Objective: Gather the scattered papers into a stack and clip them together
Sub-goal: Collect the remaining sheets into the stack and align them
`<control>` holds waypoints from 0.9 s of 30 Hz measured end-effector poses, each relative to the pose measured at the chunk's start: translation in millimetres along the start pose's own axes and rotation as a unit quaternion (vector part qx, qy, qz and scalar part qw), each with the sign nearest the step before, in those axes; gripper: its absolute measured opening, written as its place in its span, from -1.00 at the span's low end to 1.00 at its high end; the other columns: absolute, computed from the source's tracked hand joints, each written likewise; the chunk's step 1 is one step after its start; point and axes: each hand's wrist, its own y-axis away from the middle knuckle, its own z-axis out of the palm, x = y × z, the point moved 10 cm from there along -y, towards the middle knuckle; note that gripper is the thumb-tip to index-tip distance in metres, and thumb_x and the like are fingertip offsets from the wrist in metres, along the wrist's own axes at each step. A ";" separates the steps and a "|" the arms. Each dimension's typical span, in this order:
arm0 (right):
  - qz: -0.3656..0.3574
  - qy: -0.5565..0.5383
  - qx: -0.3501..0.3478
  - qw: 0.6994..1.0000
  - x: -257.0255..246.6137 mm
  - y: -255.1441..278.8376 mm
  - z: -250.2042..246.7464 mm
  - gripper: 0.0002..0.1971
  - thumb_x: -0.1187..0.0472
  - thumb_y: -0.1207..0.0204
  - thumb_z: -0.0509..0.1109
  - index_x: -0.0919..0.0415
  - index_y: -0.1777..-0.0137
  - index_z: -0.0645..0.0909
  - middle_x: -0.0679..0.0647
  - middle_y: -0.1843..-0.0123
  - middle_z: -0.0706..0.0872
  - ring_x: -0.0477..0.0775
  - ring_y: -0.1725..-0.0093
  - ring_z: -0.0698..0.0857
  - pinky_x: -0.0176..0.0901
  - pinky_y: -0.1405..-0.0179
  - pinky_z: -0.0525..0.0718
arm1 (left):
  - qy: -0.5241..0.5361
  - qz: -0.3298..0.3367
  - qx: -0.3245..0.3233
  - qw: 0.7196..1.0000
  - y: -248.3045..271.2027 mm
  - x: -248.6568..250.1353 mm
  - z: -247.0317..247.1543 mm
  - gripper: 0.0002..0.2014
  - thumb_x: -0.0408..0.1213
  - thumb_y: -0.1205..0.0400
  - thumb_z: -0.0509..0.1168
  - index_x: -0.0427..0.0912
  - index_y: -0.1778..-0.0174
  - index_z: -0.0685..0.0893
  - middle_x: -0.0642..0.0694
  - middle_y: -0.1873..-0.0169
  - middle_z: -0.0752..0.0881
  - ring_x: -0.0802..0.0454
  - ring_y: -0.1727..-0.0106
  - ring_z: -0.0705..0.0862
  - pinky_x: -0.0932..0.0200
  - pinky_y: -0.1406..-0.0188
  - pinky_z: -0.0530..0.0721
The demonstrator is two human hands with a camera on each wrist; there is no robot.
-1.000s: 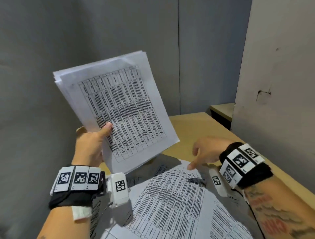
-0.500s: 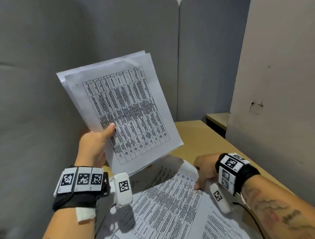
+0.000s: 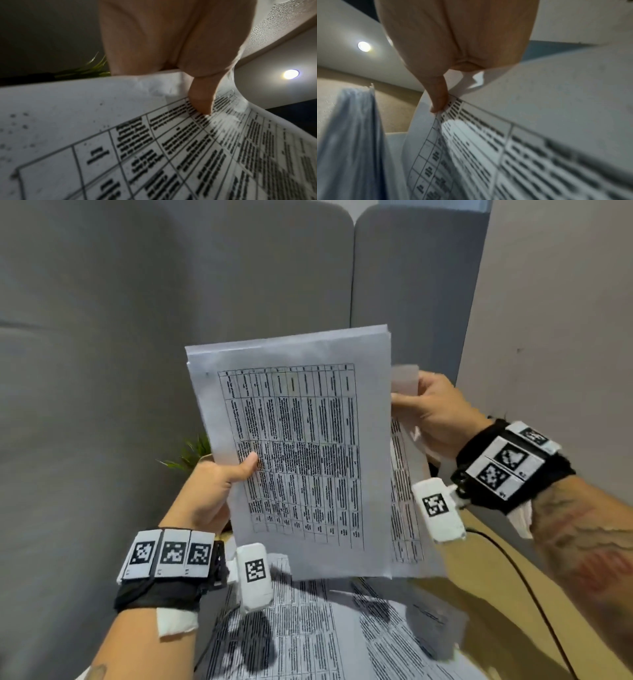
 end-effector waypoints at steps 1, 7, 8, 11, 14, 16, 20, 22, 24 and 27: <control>-0.001 -0.014 0.009 1.000 -4.5 0.2 3.8 -0.71 0.34 -0.44 0.49 0.42 -0.14 0.72 0.20 0.01 0.86 0.16 0.05 0.84 0.05 -0.03 0.82 | -0.005 0.004 -0.006 1.000 -1.5 -0.2 3.5 -0.62 -0.33 -0.59 0.39 -0.53 -0.24 0.64 -0.34 -0.24 0.73 -0.18 -0.32 0.69 -0.16 -0.45 0.53; 0.045 -0.105 0.000 0.993 2.1 14.1 17.7 -0.43 -0.17 -0.63 0.17 0.29 -0.35 0.63 0.20 -0.07 0.83 0.02 0.13 0.85 -0.12 0.24 0.81 | -0.020 0.028 0.015 0.999 -3.5 8.7 11.7 -0.87 -0.40 -0.64 0.35 -0.36 -0.06 0.68 -0.18 0.02 0.84 0.03 -0.06 0.79 0.07 -0.13 0.66; 0.045 -0.117 -0.019 0.992 5.3 18.6 18.5 -0.30 -0.28 -0.55 0.14 0.28 -0.42 0.59 0.24 -0.20 0.78 0.09 -0.03 0.84 -0.04 0.08 0.82 | -0.024 0.040 0.033 0.998 -4.2 11.5 7.8 -0.88 -0.40 -0.64 0.37 -0.32 -0.05 0.65 -0.15 0.02 0.81 0.09 -0.03 0.77 0.08 -0.18 0.63; 0.021 -0.047 -0.020 0.998 21.3 29.6 16.2 -0.37 -0.13 -0.42 0.49 0.22 -0.42 0.60 0.21 -0.35 0.73 0.17 -0.31 0.73 0.18 -0.32 0.69 | -0.034 0.058 0.056 0.996 -5.7 16.2 2.9 -0.88 -0.39 -0.62 0.40 -0.20 -0.05 0.68 -0.11 -0.04 0.81 0.00 -0.14 0.74 -0.12 -0.45 0.50; -0.011 -0.009 0.075 0.997 32.7 28.2 6.5 -0.53 0.30 -0.32 0.60 0.25 -0.26 0.68 0.11 -0.16 0.84 0.09 -0.15 0.80 0.19 -0.33 0.69 | -0.059 0.075 0.032 0.995 -1.0 22.8 11.4 -0.90 -0.41 -0.63 0.36 -0.19 -0.01 0.76 -0.18 0.02 0.84 -0.12 -0.10 0.79 -0.27 -0.33 0.63; -0.032 -0.031 0.126 0.991 30.2 25.4 4.3 -0.67 0.43 -0.38 0.55 0.23 -0.15 0.73 0.07 -0.06 0.87 0.08 -0.08 0.81 0.19 -0.29 0.71 | -0.076 0.108 0.021 0.991 4.0 32.2 15.5 -0.86 -0.45 -0.62 0.36 -0.15 0.00 0.77 -0.17 0.02 0.84 -0.13 -0.07 0.79 -0.28 -0.28 0.67; -0.089 -0.103 0.136 0.981 9.6 16.2 10.9 -0.71 0.49 -0.46 0.48 0.29 -0.16 0.71 0.09 -0.05 0.87 0.08 -0.07 0.81 -0.02 -0.11 0.75 | -0.052 0.246 0.011 0.968 18.1 66.0 17.2 -0.63 -0.51 -0.55 0.42 -0.14 -0.26 0.68 -0.14 -0.15 0.80 -0.10 -0.23 0.75 -0.13 -0.34 0.66; -0.106 -0.121 0.127 0.979 1.3 16.5 16.9 -0.70 0.47 -0.45 0.48 0.31 -0.18 0.70 0.15 -0.10 0.85 0.15 -0.11 0.80 0.05 -0.15 0.76 | -0.042 0.283 -0.012 0.958 19.9 75.2 14.9 -0.39 -0.56 -0.55 0.40 -0.18 -0.53 0.46 -0.14 -0.29 0.73 -0.04 -0.32 0.70 0.02 -0.36 0.65; -0.101 -0.133 0.119 0.979 2.5 21.0 22.3 -0.70 0.47 -0.46 0.47 0.30 -0.19 0.71 0.18 -0.12 0.84 0.17 -0.12 0.80 0.04 -0.12 0.76 | -0.026 0.262 -0.042 0.964 15.4 71.2 9.8 -0.27 -0.57 -0.52 0.43 -0.16 -0.60 0.35 -0.16 -0.34 0.70 -0.09 -0.36 0.68 0.04 -0.32 0.67; -0.054 -0.132 0.114 0.983 30.9 33.9 24.7 -0.73 0.40 -0.39 0.50 0.26 -0.10 0.74 0.15 -0.04 0.86 0.09 -0.01 0.83 -0.09 0.01 0.78 | -0.036 0.172 -0.043 0.983 5.8 44.4 0.2 -0.53 -0.43 -0.42 0.47 -0.20 -0.27 0.63 -0.13 -0.07 0.83 -0.14 -0.15 0.78 0.09 -0.03 0.77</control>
